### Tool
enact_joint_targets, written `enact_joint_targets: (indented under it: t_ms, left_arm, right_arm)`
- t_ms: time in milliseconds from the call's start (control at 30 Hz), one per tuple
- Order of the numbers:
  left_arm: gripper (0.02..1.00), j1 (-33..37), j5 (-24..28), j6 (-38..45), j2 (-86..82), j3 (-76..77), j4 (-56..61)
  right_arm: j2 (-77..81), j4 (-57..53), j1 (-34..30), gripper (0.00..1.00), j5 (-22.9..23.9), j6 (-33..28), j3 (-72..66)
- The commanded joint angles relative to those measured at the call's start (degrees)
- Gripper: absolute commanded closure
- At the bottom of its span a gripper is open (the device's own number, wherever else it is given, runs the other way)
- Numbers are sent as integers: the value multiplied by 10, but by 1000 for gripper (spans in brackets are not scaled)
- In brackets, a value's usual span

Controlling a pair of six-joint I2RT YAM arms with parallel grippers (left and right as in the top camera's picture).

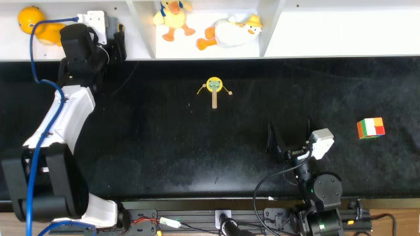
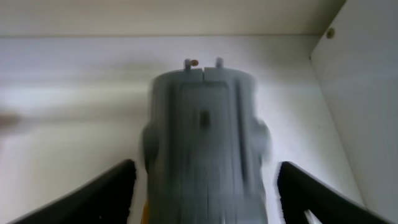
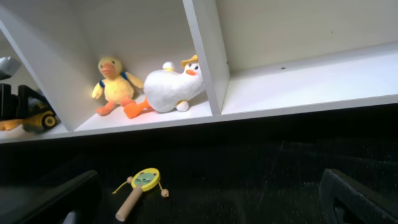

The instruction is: Store Toys

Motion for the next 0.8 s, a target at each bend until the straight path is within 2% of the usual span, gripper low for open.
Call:
enact_joint_targets:
  t_ms: [33, 133, 167, 467, 800]
  left_arm:
    - [152, -2, 8, -4, 8, 9, 2]
    - [29, -2, 8, -5, 8, 9, 5]
    - [18, -2, 8, -5, 8, 9, 7]
    - [18, -2, 23, -4, -38, 10, -20]
    - [20, -2, 20, -4, -155, 10, -202]
  right_arm:
    - [-5, 3, 3, 7, -2, 0, -8]
    - [-5, 3, 3, 5, -2, 0, -8]
    - [-5, 3, 3, 5, -2, 0, -8]
    - [-5, 3, 3, 5, -2, 0, -8]
    - [-5, 3, 3, 5, -2, 0, -8]
